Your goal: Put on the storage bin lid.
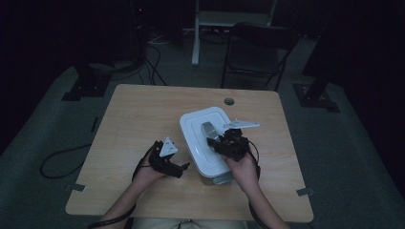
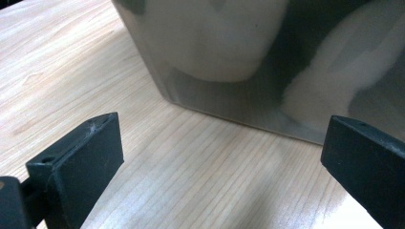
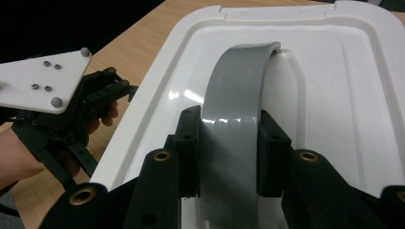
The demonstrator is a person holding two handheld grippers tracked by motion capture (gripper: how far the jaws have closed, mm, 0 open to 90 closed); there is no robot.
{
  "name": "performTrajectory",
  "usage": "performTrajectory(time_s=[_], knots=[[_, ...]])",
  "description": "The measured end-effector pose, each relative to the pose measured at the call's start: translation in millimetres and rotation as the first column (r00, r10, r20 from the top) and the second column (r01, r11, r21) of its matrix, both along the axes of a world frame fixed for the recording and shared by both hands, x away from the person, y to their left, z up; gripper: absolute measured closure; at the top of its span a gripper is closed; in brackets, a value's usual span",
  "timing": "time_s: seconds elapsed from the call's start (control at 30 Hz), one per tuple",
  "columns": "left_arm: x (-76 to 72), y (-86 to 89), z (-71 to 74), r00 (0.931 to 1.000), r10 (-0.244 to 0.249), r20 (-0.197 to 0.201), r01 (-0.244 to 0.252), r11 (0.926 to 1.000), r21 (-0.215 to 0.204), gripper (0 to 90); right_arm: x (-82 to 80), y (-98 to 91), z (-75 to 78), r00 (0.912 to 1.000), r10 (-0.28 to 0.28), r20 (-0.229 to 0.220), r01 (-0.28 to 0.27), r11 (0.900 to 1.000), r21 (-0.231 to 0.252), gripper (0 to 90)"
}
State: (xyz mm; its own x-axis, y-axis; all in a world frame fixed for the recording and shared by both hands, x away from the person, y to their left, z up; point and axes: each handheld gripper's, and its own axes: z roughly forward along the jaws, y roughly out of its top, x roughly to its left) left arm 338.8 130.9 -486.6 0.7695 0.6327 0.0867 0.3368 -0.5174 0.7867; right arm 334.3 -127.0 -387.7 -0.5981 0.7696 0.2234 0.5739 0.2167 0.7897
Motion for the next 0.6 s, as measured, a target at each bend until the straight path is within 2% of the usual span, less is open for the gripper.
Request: performTrajectory(time_s=[0.3,0.37,0.4,0.47,0.57,0.6], knots=[[-2.3,2.1,-3.3,0.9999,0.006,-0.009,-0.006,1.0000,-0.006,1.2,0.1,1.3,-7.4,0.9999,-0.011,-0.011,0.011,0.9994,-0.031,68.1],[-2.9,2.7,-3.5,0.9999,0.006,-0.010,-0.006,1.0000,-0.006,1.2,1.6,-4.2,-11.0,0.9996,-0.013,-0.025,0.014,0.9999,0.006,68.2],[-3.0,2.8,-3.6,0.9999,0.007,-0.010,-0.007,1.0000,-0.006,1.2,1.9,-4.9,-11.3,0.9997,-0.005,-0.026,0.005,1.0000,0.006,68.2],[-2.7,3.0,-4.0,0.9999,0.010,-0.012,-0.010,0.9999,-0.002,1.2,1.4,-2.8,-10.1,0.9997,-0.003,-0.026,0.002,0.9999,-0.013,68.2],[-2.8,2.9,-4.4,0.9999,0.012,-0.013,-0.012,0.9999,-0.009,1.2,-2.9,5.1,-10.9,0.9999,-0.017,0.004,0.017,0.9983,-0.056,68.2],[-2.8,2.5,-4.8,0.9998,0.013,-0.013,-0.013,0.9999,-0.012,1.2,-3.5,6.2,-11.4,0.9998,-0.021,0.006,0.021,0.9982,-0.056,68.2]])
